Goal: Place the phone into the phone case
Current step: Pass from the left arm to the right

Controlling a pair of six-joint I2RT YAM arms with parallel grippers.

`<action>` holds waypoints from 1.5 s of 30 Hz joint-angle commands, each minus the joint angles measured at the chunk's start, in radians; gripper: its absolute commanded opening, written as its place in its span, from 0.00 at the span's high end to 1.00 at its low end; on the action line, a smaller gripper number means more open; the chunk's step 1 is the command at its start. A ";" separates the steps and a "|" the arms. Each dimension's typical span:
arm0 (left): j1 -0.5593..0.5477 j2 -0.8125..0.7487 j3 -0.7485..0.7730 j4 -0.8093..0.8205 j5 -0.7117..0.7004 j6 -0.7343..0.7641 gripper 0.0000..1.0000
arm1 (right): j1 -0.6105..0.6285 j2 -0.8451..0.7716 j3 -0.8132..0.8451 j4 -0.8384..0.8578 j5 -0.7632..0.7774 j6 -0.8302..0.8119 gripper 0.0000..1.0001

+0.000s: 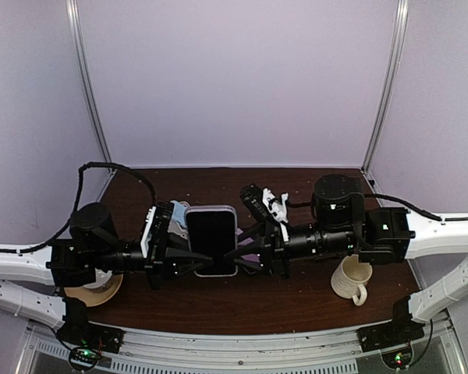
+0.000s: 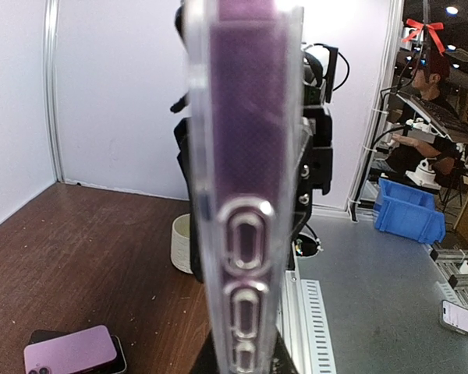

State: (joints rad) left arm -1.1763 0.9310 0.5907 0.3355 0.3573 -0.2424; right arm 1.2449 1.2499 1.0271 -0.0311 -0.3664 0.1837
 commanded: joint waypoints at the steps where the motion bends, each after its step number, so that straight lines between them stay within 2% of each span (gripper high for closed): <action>1: 0.003 -0.003 0.032 0.096 0.019 -0.013 1.00 | -0.004 0.023 0.014 0.028 -0.039 0.002 0.80; 3: 0.003 -0.003 0.031 0.093 0.019 -0.013 1.00 | -0.003 0.028 0.020 0.027 -0.048 0.002 0.90; 7: 0.001 -0.012 0.029 0.079 0.005 -0.014 1.00 | -0.005 0.004 0.014 0.027 -0.038 0.002 1.00; 12: 0.002 -0.019 0.054 0.016 0.002 0.006 1.00 | -0.005 -0.030 0.011 0.020 -0.018 0.002 1.00; 13: 0.002 -0.019 0.062 0.001 -0.008 0.008 0.93 | -0.005 -0.036 0.010 0.018 -0.014 0.002 1.00; 15: 0.002 -0.024 0.073 -0.032 -0.039 0.019 0.62 | -0.006 -0.046 0.011 0.010 0.004 0.005 1.00; 17: 0.002 -0.033 0.088 -0.079 -0.078 0.038 0.39 | -0.013 -0.054 0.013 -0.007 0.020 0.012 1.00; 19: 0.001 -0.045 0.106 -0.134 -0.118 0.059 0.26 | -0.032 -0.058 0.019 -0.040 0.022 0.028 1.00; 21: 0.001 -0.064 0.117 -0.186 -0.157 0.082 0.20 | -0.061 -0.058 0.032 -0.095 0.029 0.047 1.00; 27: 0.004 -0.103 0.171 -0.389 -0.319 0.169 0.12 | -0.185 -0.076 0.075 -0.309 0.031 0.048 1.00; 30: 0.005 -0.095 0.216 -0.502 -0.408 0.215 0.03 | -0.297 -0.094 0.080 -0.407 0.014 0.039 1.00; 33: 0.027 -0.052 0.274 -0.623 -0.460 0.232 0.02 | -0.433 -0.081 0.106 -0.531 -0.022 0.048 1.00; 39: 0.115 0.027 0.324 -0.730 -0.443 0.232 0.02 | -0.606 0.030 0.216 -0.817 0.003 0.028 1.00; 45: 0.187 0.116 0.375 -0.791 -0.376 0.273 0.02 | -0.750 0.193 0.279 -0.914 -0.069 0.026 1.00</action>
State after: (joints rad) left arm -1.0210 1.0100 0.9081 -0.4030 -0.0593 -0.0181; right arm 0.5663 1.3548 1.2434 -0.8387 -0.3832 0.2161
